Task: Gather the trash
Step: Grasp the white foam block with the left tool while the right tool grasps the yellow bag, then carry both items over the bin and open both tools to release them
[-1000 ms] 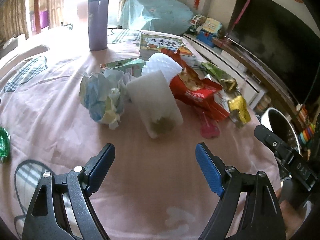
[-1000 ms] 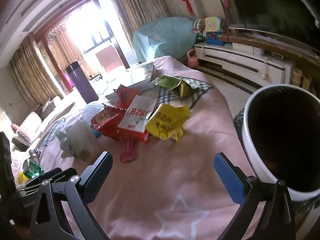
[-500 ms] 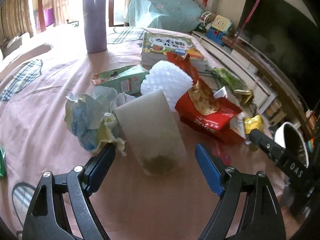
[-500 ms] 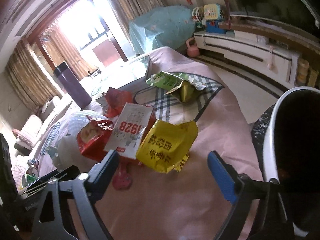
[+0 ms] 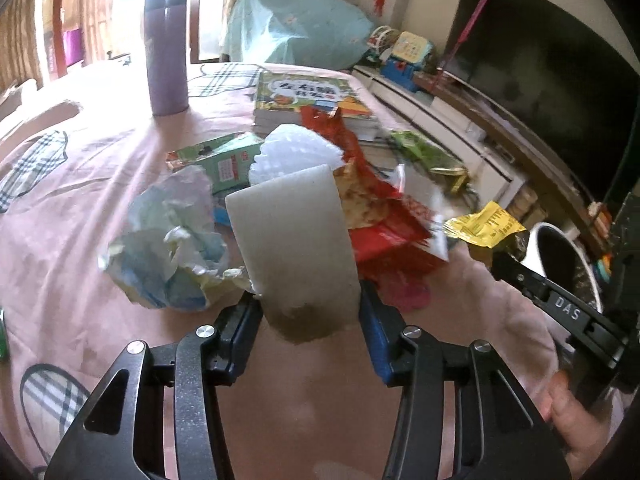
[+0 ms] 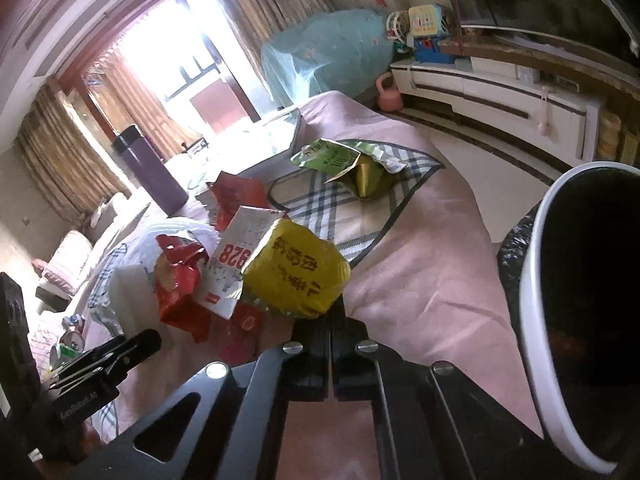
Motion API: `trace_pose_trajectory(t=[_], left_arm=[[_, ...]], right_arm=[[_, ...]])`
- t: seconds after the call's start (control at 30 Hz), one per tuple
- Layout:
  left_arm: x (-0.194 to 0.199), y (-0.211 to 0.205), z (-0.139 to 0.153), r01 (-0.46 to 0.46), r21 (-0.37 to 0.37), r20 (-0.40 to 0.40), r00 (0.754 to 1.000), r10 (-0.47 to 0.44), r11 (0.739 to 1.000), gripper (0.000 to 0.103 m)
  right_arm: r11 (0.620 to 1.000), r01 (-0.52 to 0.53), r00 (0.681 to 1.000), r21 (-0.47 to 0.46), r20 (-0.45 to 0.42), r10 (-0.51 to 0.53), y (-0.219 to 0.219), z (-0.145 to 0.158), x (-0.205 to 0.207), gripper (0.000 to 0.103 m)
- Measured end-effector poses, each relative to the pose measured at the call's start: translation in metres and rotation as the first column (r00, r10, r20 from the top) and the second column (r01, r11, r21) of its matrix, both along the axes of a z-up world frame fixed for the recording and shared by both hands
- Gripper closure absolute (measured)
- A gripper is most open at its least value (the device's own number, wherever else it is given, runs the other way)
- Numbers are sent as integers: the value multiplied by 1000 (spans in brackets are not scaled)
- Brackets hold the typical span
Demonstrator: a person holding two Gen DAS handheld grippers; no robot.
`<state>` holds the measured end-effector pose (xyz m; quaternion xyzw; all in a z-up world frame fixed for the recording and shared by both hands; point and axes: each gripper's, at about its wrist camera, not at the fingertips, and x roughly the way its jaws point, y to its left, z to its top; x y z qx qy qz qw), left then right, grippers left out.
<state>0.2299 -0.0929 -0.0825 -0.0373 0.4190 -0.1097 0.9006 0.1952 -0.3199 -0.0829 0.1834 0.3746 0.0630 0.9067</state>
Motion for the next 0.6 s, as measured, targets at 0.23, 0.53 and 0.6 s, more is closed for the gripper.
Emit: trace_pose_trajectory(t=[0.23, 0.53, 0.6], left_arm=[[-27, -12, 12, 74, -33, 19, 997, -74, 997, 57], [-51, -48, 26, 182, -32, 43, 983, -180, 983, 57], [-54, -58, 28, 201, -31, 46, 979, -200, 979, 57]], right_arm=[[1000, -16, 999, -17, 39, 16, 4, 14, -22, 103], [1000, 19, 998, -11, 63, -19, -13, 23, -52, 103], [999, 33, 997, -10, 65, -33, -18, 24, -60, 103]])
